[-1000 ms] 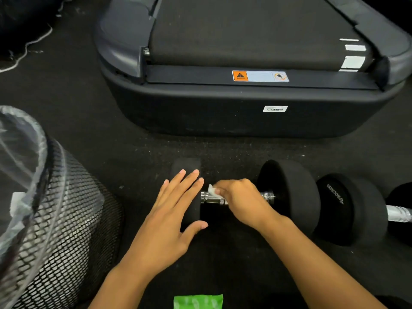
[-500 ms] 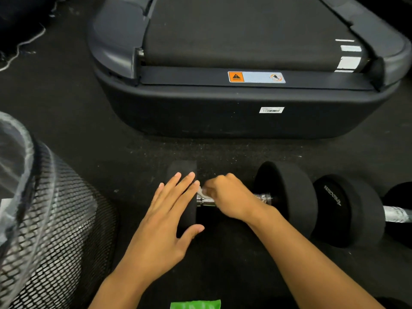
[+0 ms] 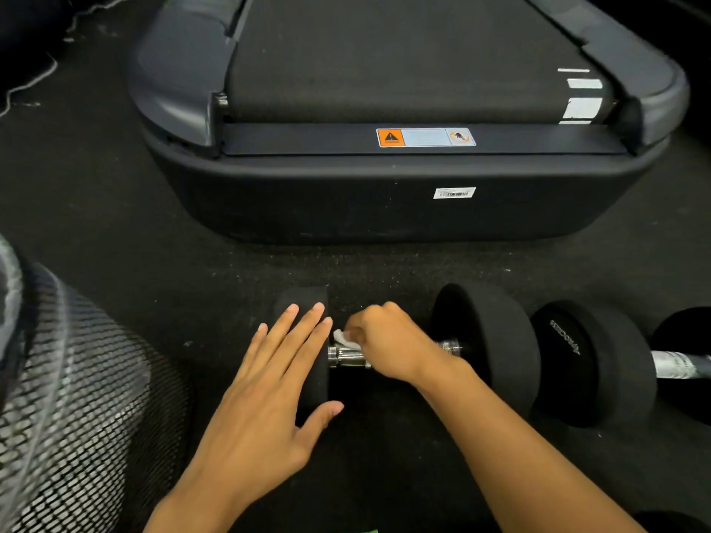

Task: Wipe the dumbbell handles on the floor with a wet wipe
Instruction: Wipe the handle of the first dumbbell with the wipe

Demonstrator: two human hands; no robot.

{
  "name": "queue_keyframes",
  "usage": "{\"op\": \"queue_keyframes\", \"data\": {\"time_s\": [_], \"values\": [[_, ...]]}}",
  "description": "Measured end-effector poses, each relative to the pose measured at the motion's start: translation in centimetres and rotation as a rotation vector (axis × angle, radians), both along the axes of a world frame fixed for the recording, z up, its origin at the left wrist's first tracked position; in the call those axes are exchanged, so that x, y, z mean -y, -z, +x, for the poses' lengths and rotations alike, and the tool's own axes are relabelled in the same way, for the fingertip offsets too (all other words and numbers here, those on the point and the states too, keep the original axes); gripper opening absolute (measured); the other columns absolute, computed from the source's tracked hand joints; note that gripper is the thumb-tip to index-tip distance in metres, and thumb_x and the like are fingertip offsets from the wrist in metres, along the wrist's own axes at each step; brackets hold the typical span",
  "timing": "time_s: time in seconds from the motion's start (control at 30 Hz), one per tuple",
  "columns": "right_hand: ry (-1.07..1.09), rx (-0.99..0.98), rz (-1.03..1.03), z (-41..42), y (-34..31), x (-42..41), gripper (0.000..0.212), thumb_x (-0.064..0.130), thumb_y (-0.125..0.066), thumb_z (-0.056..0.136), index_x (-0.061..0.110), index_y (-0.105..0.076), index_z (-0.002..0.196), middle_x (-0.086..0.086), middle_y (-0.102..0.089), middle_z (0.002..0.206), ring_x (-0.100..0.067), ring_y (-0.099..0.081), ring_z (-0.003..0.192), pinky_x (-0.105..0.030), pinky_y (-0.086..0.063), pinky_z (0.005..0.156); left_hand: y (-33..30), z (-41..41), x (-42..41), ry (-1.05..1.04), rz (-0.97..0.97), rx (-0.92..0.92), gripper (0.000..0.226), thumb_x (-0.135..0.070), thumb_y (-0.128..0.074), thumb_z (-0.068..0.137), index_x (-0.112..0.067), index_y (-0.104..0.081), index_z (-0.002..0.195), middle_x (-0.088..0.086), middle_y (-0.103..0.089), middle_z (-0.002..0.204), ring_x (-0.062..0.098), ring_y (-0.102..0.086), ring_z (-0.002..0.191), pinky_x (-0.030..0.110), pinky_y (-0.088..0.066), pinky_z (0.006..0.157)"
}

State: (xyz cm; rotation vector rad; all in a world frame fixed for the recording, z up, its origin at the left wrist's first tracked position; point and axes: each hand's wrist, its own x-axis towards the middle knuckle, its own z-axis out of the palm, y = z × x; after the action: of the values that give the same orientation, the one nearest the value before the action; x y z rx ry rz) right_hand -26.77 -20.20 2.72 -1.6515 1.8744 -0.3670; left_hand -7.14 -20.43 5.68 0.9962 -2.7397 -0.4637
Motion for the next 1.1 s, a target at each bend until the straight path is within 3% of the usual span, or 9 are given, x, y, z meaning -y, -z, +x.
{"op": "queue_keyframes", "data": {"time_s": [0.33,0.5,0.6,0.73,0.9,1.0,1.1], "values": [[-0.036,-0.035,0.008,0.6,-1.0,-0.2,0.026,0.029,-0.047,0.094,0.011,-0.066,0.093,-0.013,-0.065,0.087,-0.028,-0.061,0.084,-0.040,-0.050,0.072,-0.1,0.0,0.1,-0.012,0.058,-0.049,0.079,-0.058,-0.042,0.080,-0.027,-0.014,0.148,-0.015,-0.008,0.155,0.007,-0.001,0.143,0.033,-0.001,0.113],[0.023,-0.014,0.015,-1.2,-1.0,-0.9,0.022,0.023,-0.047,0.095,0.013,-0.061,0.080,-0.005,-0.061,0.075,-0.018,-0.057,0.070,-0.042,-0.050,0.067,0.0,-0.1,0.1,-0.007,0.058,-0.090,0.084,-0.050,-0.059,0.078,-0.028,-0.016,0.147,-0.015,-0.010,0.155,0.006,-0.001,0.143,0.035,-0.002,0.113],[-0.024,-0.059,-0.025,0.0,-0.6,-1.1,0.018,0.027,-0.047,0.095,0.019,-0.059,0.084,-0.006,-0.061,0.077,-0.022,-0.058,0.074,-0.040,-0.049,0.066,0.0,-0.1,0.2,-0.010,0.071,-0.096,0.087,-0.046,-0.065,0.077,-0.028,-0.017,0.147,-0.015,-0.012,0.155,0.006,-0.002,0.142,0.034,-0.002,0.113],[0.014,0.048,-0.076,-0.5,-0.7,-3.0,0.020,0.027,-0.051,0.094,0.021,-0.065,0.107,0.003,-0.067,0.098,-0.010,-0.060,0.092,-0.030,-0.049,0.080,-0.1,-0.1,0.2,-0.009,0.068,-0.097,0.085,-0.050,-0.059,0.078,-0.029,-0.015,0.147,-0.018,-0.008,0.155,0.004,0.001,0.142,0.032,0.001,0.114],[0.000,-0.067,-0.197,0.9,-0.4,-2.9,0.019,0.023,-0.053,0.093,0.016,-0.068,0.102,-0.005,-0.069,0.097,-0.022,-0.063,0.095,-0.039,-0.050,0.082,0.0,0.0,0.1,-0.008,0.073,-0.099,0.087,-0.046,-0.065,0.078,-0.031,-0.014,0.146,-0.019,-0.007,0.154,0.003,0.002,0.142,0.029,0.003,0.115],[-0.072,-0.093,-0.326,0.7,-0.2,-4.4,0.025,0.009,-0.059,0.089,0.010,-0.067,0.112,-0.006,-0.064,0.118,-0.018,-0.058,0.112,-0.022,-0.041,0.097,0.1,0.1,0.1,-0.005,0.083,-0.105,0.087,-0.047,-0.065,0.077,-0.031,-0.015,0.147,-0.021,-0.006,0.154,0.004,0.001,0.142,0.027,0.004,0.115],[0.025,-0.064,-0.351,0.3,-0.2,-4.0,0.022,0.008,-0.062,0.086,0.008,-0.069,0.108,-0.006,-0.068,0.111,-0.018,-0.063,0.104,-0.014,-0.041,0.091,0.1,0.1,0.1,0.002,0.063,-0.123,0.086,-0.046,-0.065,0.077,-0.030,-0.017,0.147,-0.019,-0.008,0.154,0.005,0.000,0.142,0.029,0.003,0.115]]}}
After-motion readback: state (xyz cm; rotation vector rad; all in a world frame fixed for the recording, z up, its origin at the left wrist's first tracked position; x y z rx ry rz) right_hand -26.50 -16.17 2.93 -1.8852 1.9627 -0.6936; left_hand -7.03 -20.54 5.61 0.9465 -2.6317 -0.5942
